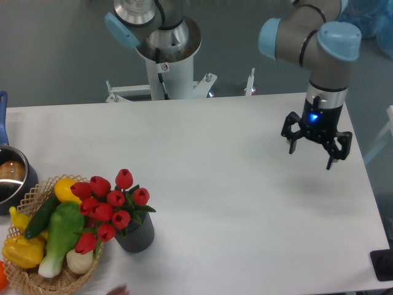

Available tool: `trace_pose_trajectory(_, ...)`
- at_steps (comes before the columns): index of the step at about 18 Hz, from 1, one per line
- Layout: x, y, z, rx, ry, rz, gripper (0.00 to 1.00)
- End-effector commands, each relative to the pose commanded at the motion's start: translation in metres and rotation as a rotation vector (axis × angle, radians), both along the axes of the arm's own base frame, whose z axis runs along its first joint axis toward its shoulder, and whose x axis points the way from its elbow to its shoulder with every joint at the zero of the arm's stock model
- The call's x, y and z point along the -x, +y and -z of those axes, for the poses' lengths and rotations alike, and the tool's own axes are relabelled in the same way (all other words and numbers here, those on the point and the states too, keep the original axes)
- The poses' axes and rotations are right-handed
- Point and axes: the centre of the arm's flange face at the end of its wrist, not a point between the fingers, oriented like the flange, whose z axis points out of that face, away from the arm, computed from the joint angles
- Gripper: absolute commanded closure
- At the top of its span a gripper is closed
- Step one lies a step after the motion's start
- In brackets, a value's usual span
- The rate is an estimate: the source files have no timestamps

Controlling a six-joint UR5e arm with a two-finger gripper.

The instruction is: Insert the flowers into the vase

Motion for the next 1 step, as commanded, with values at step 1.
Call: trace_pose_trajectory(1, 0.0003, 0.0, 0.0021, 0.011, 0.0, -0.001, 0.0)
